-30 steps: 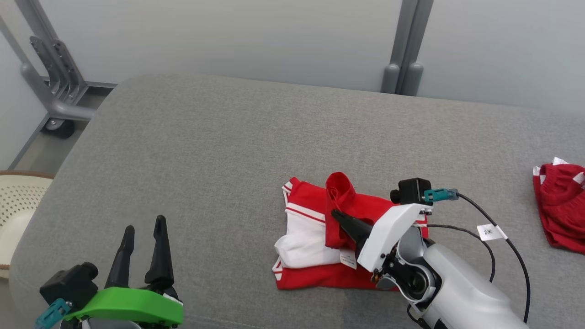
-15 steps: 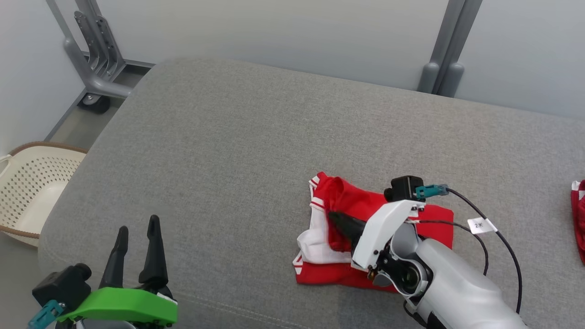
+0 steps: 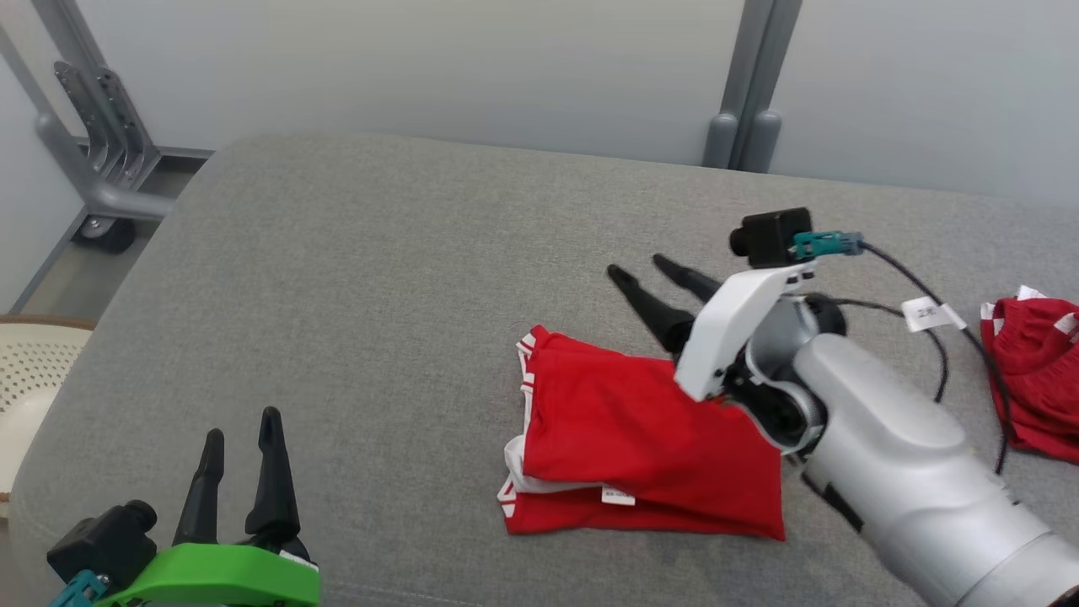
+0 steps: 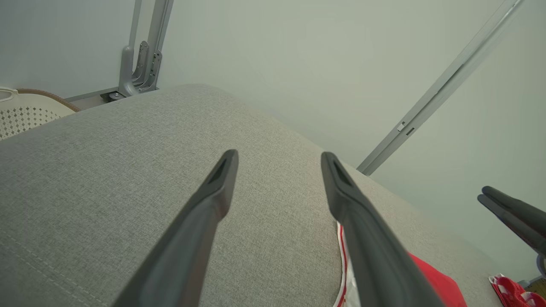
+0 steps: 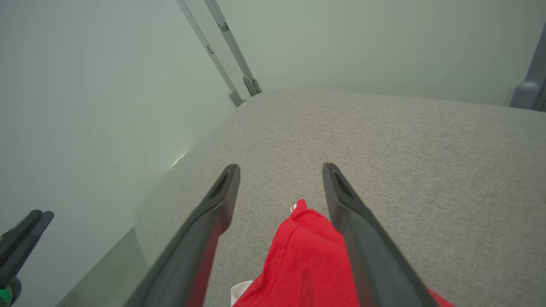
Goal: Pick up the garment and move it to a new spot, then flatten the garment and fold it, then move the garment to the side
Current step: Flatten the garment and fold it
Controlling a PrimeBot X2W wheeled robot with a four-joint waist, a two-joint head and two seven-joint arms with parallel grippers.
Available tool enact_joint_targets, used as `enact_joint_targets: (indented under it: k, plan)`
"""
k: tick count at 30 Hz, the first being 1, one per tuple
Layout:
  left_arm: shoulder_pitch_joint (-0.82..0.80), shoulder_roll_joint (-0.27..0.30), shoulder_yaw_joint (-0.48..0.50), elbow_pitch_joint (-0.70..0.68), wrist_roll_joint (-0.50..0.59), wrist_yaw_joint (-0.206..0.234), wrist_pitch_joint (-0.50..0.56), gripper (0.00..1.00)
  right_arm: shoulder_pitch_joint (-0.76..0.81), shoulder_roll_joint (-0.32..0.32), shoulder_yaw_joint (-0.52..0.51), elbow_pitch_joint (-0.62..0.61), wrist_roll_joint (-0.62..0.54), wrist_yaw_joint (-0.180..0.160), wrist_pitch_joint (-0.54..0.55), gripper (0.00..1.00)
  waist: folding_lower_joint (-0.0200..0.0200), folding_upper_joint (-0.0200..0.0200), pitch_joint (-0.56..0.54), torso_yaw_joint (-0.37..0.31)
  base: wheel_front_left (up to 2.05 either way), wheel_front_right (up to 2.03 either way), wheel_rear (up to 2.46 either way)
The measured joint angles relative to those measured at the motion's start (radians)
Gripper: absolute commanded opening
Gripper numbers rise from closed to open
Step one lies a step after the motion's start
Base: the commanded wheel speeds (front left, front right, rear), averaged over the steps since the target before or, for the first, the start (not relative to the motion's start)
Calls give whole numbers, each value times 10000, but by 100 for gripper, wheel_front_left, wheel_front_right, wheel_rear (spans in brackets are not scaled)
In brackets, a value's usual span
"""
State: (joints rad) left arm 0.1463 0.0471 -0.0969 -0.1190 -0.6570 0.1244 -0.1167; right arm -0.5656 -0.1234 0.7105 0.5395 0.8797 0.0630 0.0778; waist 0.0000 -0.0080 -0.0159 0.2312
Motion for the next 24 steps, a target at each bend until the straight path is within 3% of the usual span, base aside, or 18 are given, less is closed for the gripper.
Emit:
enact_joint_targets:
  k: [1,2,6,15,24]
  plan:
    - [67,0,4,-13,-2,2,-2,100,-270,-706,98,-35,-729,-2,-305,100,0,0,-27,-192,0,0,0]
    - [73,-2,2,-31,-2,2,-2,100,-298,-999,79,-29,-911,-17,-418,100,-1,0,-38,-286,0,0,0]
    - [77,-4,-8,-155,-15,2,-31,100,46,-1536,-100,98,-943,-42,-754,100,0,0,-73,-657,0,0,0]
    - [98,-2,-127,-247,-13,2,-13,100,2514,-1611,-581,527,-163,-222,-1569,100,0,0,84,-1221,0,0,0]
    - [76,-2,-366,-305,4,2,88,100,3119,-1281,-867,665,474,-102,-1998,100,0,1,523,-1224,0,0,0]
